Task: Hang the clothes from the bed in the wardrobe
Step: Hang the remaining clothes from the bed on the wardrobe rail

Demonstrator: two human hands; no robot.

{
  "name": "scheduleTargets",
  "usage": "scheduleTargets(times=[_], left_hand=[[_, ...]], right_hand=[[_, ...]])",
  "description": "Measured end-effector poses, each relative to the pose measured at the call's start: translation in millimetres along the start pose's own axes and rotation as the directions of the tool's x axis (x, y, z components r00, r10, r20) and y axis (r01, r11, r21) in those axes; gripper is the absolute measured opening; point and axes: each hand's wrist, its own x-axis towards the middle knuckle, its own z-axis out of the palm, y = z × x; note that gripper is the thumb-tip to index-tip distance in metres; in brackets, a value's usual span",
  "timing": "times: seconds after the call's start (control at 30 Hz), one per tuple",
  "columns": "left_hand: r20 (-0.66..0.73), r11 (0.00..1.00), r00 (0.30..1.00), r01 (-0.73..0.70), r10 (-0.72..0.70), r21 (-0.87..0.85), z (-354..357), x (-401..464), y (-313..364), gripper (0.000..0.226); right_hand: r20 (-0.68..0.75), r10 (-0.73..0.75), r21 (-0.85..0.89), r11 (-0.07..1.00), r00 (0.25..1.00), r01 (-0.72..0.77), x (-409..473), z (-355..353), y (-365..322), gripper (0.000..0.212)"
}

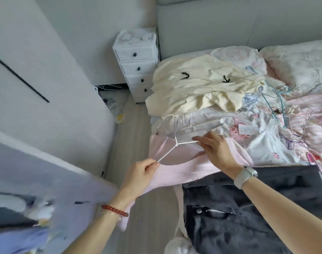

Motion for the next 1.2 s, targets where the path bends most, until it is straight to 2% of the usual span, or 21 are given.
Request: scheduleTargets(times=[0.13,0.23,0.33,0.4,0.47,0.53,0.6,0.63,0.73,0.83,0.93,0.97,1.03,1.13,1.2], left_hand=[[-0.064,0.996,0.998,0.009,-0.015,-0.088,-32,-67,-30,0.017],[-0.208,0.988,0.974,0.057,-0.085,-0.141,-62,-119,-58,0.019],[-0.345,0.980,0.926,0.094,-0.152,-0.177,-102,-168,-89,0.021],[-0.427,0.984,0.889,0.120,-0.164,-0.128,-134,-203,-109,0.019],[-0.522,0.981,0.833,0.187,-0.183,-0.047,-163,-239,-130,0.012],[-0.625,0.961,0.748,0.277,-0.224,-0.013,-186,-273,-153,0.007],[-0.701,0.914,0.650,0.406,-0.294,-0.007,-202,-306,-172,0.022],[-0.735,0.893,0.600,0.449,-0.314,-0.015,-209,-323,-180,0.027],[-0.823,0.855,0.449,0.512,-0.347,-0.081,-227,-372,-200,0.020],[-0.897,0.774,0.242,0.615,-0.370,-0.153,-249,-420,-211,0.038],[-0.952,0.729,0.065,0.659,-0.298,-0.184,-278,-458,-219,0.033],[-0.959,0.714,0.021,0.672,-0.284,-0.197,-289,-469,-221,0.029],[-0.962,0.678,-0.062,0.698,-0.264,-0.231,-310,-485,-226,0.023],[-0.945,0.642,-0.179,0.697,-0.275,-0.319,-333,-494,-228,0.034],[-0.954,0.651,-0.201,0.697,-0.224,-0.300,-347,-492,-224,0.040]], right_hand=[[0.080,-0.081,-0.001,0.997,0.994,0.081,-22,17,-60,0.021],[0.164,-0.217,0.032,0.976,0.962,0.215,-30,27,-115,0.025],[0.233,-0.371,0.042,0.927,0.899,0.372,-32,45,-170,0.035],[0.255,-0.454,0.014,0.885,0.854,0.466,-32,63,-201,0.041],[0.299,-0.492,0.034,0.862,0.818,0.506,-30,84,-228,0.038],[0.394,-0.537,0.092,0.831,0.746,0.549,-30,109,-254,0.028],[0.479,-0.584,0.144,0.789,0.655,0.597,-37,136,-282,0.022],[0.487,-0.623,0.185,0.759,0.613,0.624,-43,149,-297,0.020],[0.526,-0.715,0.331,0.670,0.460,0.664,-62,179,-351,0.017],[0.464,-0.831,0.467,0.524,0.308,0.712,-79,199,-414,0.015],[0.350,-0.910,0.503,0.381,0.220,0.775,-97,211,-475,0.018],[0.310,-0.926,0.517,0.355,0.216,0.779,-103,215,-493,0.020],[0.227,-0.937,0.551,0.347,0.264,0.759,-113,227,-529,0.025],[0.216,-0.901,0.581,0.429,0.377,0.691,-122,248,-576,0.026],[0.230,-0.862,0.628,0.487,0.453,0.607,-122,265,-604,0.023]])
